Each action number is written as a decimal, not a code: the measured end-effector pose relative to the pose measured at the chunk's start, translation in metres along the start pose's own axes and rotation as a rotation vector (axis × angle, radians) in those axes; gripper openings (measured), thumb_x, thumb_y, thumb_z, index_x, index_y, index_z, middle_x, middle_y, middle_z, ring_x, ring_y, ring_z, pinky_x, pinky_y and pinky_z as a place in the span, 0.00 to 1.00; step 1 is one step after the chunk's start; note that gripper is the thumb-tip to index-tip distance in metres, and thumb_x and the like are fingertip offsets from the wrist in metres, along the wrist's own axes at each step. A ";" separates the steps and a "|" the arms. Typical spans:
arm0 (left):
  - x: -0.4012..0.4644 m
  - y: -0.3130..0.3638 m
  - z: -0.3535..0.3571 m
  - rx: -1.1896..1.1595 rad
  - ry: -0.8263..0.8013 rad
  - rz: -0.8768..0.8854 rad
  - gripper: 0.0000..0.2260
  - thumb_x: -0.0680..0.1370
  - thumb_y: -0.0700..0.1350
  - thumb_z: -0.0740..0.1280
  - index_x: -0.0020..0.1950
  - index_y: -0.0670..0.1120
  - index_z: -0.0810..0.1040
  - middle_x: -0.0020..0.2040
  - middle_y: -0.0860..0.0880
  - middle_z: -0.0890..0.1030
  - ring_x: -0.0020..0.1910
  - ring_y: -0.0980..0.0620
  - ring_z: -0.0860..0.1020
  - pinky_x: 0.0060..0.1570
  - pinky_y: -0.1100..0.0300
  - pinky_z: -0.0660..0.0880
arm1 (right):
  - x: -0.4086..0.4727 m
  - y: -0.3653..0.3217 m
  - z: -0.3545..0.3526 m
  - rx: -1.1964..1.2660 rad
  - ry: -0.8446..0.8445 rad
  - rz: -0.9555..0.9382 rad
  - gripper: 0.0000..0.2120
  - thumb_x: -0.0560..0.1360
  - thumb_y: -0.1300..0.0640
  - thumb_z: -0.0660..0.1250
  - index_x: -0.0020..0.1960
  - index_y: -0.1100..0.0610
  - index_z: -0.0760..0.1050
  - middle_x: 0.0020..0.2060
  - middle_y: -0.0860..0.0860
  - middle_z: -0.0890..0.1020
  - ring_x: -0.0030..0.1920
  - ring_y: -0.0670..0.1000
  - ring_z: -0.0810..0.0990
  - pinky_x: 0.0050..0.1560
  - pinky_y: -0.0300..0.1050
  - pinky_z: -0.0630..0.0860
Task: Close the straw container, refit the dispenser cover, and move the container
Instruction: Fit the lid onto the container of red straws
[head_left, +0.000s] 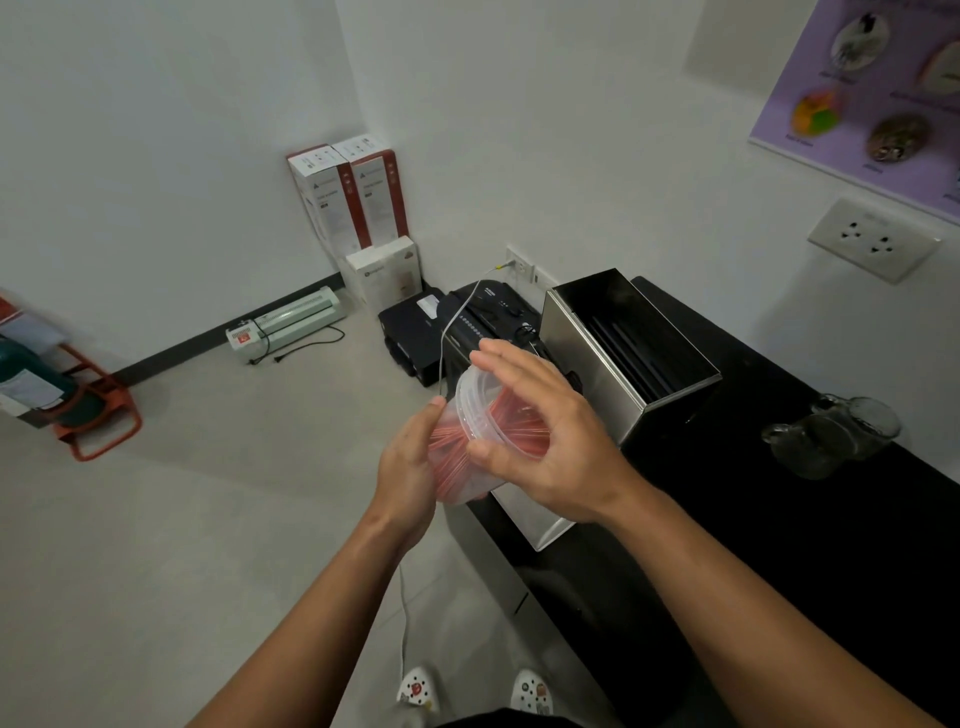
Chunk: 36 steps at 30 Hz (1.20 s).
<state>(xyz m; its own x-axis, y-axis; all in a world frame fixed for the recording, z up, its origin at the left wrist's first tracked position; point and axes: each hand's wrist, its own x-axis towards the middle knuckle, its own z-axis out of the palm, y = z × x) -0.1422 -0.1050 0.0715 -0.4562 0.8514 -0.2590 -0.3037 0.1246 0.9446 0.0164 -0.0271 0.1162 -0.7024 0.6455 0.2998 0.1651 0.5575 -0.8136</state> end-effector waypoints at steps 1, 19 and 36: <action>0.002 0.000 -0.001 -0.032 -0.021 -0.030 0.18 0.81 0.57 0.63 0.54 0.52 0.90 0.53 0.42 0.89 0.55 0.41 0.87 0.64 0.32 0.79 | 0.001 0.001 -0.003 0.042 -0.018 0.032 0.33 0.76 0.39 0.69 0.79 0.47 0.69 0.79 0.42 0.67 0.79 0.42 0.63 0.76 0.46 0.65; 0.010 -0.006 0.031 0.353 -0.166 0.095 0.17 0.81 0.62 0.62 0.55 0.56 0.87 0.48 0.50 0.86 0.48 0.54 0.82 0.52 0.61 0.79 | -0.037 0.058 -0.053 0.171 0.242 0.522 0.12 0.82 0.41 0.66 0.49 0.43 0.86 0.43 0.49 0.88 0.44 0.47 0.87 0.45 0.42 0.84; 0.024 -0.066 0.149 0.762 -0.606 0.027 0.08 0.84 0.47 0.68 0.57 0.49 0.87 0.31 0.55 0.83 0.32 0.60 0.78 0.34 0.66 0.72 | -0.148 0.127 -0.113 -0.041 0.442 0.830 0.06 0.81 0.45 0.69 0.47 0.40 0.83 0.40 0.38 0.87 0.41 0.38 0.86 0.40 0.38 0.81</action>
<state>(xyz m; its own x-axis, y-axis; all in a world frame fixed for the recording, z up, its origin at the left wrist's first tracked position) -0.0088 -0.0167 0.0327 0.1177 0.9501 -0.2890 0.4204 0.2160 0.8812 0.2194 0.0071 0.0252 -0.0246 0.9797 -0.1990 0.5252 -0.1567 -0.8364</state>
